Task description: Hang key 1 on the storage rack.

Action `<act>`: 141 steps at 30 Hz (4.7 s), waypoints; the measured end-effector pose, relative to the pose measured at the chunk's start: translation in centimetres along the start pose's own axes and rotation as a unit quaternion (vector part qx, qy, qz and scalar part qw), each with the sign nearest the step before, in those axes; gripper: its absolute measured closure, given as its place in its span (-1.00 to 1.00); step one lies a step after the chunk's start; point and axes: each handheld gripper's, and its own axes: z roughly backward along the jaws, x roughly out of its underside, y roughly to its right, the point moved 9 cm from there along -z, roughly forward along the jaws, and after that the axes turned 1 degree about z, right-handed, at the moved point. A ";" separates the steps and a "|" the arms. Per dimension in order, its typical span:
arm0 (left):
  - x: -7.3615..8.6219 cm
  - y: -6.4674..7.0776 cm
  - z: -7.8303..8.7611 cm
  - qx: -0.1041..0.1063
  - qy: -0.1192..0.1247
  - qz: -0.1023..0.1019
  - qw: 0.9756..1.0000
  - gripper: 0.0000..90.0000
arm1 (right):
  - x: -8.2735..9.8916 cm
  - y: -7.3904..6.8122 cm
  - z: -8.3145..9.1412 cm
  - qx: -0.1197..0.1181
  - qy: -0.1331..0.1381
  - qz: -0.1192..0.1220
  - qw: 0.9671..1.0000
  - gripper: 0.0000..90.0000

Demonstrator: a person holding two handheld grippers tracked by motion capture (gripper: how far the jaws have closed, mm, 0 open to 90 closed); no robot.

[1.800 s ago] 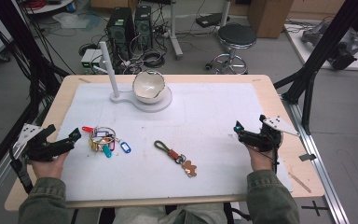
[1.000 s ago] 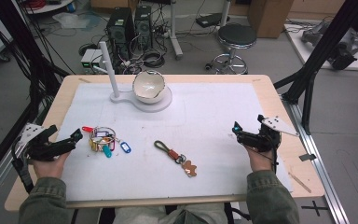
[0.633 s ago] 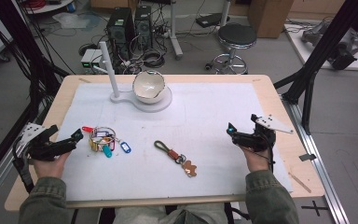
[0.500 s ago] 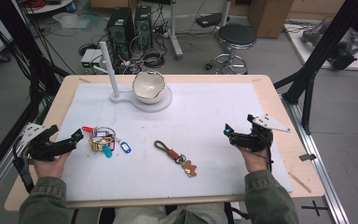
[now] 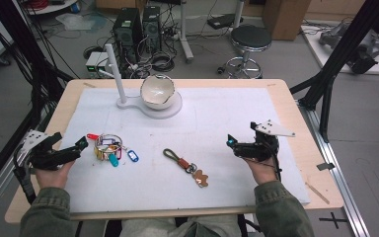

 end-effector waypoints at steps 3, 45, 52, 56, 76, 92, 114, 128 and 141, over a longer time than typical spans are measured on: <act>0.0 0.0 0.0 0.001 0.000 0.000 1.000 -0.96 | 0.1 -0.7 -0.4 -0.012 -0.010 0.000 1.000 -0.99; 0.1 0.0 -0.1 0.004 -0.005 -0.001 1.000 -0.96 | 2.9 -7.3 -4.5 -0.106 -0.128 0.044 0.985 -0.99; 0.2 0.1 -0.1 0.004 -0.006 -0.002 1.000 -0.96 | 3.3 -8.5 -5.4 -0.114 -0.143 0.047 0.982 -0.99; 0.2 0.1 -0.1 0.004 -0.006 -0.002 1.000 -0.96 | 3.6 -9.1 -5.9 -0.125 -0.153 0.052 0.979 -0.98; 0.3 0.2 -0.2 0.008 -0.012 0.000 1.000 -0.96 | 4.6 -11.6 -7.7 -0.165 -0.189 0.057 0.966 -0.90; 0.4 0.1 -0.2 0.010 -0.016 0.001 1.000 -0.96 | 6.0 -13.2 -8.5 -0.193 -0.232 0.076 0.950 -0.63; 0.4 0.1 -0.2 0.011 -0.015 0.002 1.000 -0.96 | 6.6 -15.6 -7.9 -0.204 -0.261 0.124 0.935 0.63; 0.4 0.1 -0.2 0.011 -0.015 0.002 1.000 -0.96 | 6.3 -15.7 -7.4 -0.213 -0.265 0.107 0.934 0.70; 0.4 0.2 -0.2 0.012 -0.015 0.001 1.000 -0.96 | 5.7 -15.4 -7.0 -0.216 -0.256 0.085 0.938 0.70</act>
